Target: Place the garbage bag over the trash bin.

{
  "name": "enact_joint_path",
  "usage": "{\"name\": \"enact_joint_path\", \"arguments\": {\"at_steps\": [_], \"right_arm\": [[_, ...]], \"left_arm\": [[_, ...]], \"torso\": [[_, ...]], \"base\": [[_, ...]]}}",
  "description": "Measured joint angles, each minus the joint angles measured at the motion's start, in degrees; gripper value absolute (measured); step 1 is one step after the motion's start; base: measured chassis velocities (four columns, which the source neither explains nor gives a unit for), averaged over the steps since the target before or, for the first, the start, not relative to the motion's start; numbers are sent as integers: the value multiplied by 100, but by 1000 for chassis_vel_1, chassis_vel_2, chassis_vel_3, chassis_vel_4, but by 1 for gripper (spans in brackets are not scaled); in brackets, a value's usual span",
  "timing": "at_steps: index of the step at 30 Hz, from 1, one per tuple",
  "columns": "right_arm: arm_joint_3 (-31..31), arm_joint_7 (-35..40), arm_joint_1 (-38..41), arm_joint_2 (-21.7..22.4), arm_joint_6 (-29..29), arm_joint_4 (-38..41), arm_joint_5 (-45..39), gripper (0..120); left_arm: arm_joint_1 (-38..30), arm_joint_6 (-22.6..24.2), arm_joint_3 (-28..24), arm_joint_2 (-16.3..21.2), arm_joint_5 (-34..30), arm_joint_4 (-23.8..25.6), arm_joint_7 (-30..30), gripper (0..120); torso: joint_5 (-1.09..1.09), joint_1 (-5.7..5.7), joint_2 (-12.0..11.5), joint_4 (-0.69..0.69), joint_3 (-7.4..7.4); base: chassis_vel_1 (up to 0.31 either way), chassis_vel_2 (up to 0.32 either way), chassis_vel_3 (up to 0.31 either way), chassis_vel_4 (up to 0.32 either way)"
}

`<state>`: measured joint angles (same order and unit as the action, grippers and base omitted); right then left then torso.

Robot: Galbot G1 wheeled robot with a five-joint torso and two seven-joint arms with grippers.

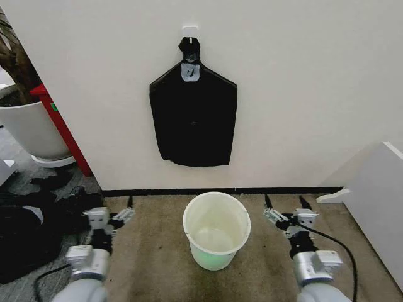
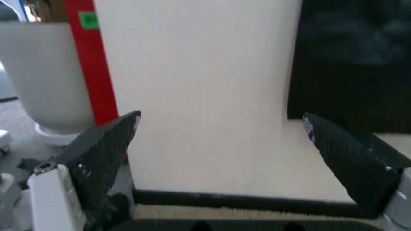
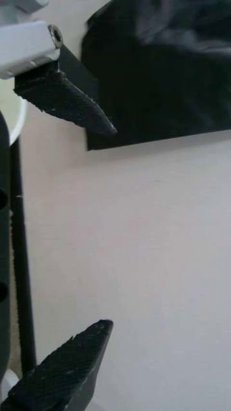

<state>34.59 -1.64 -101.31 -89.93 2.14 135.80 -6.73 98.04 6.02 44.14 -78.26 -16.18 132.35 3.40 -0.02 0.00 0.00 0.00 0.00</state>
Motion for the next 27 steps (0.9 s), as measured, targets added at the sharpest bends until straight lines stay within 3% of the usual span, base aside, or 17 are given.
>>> {"name": "enact_joint_path", "arguments": {"at_steps": [10, 21, 24, 27], "right_arm": [[156, -251, -686, -219, 205, 799, -597, 100], [110, -397, -667, -220, 191, 777, -714, 100], [118, -408, -660, -232, 88, 695, -661, 100], [123, -408, -659, -231, 31, 665, -617, 100]], "left_arm": [[633, 422, 871, 533, -1117, 1112, 233, 100], [837, 540, 1101, 693, -1443, 1142, 259, 100], [1106, 353, 1065, 856, -1645, 1127, -277, 100], [1166, 281, 1048, 897, -1695, 1124, -429, 100]], "torso": [[2, 0, 0, -1, -1], [0, 0, 0, 0, 1], [1, 0, 0, 1, 1], [1, 0, 0, -1, 0]], "base": [[0, 0, 0, 0], [0, 0, 0, 0], [0, 0, 0, 0], [0, 0, 0, 0]]}}
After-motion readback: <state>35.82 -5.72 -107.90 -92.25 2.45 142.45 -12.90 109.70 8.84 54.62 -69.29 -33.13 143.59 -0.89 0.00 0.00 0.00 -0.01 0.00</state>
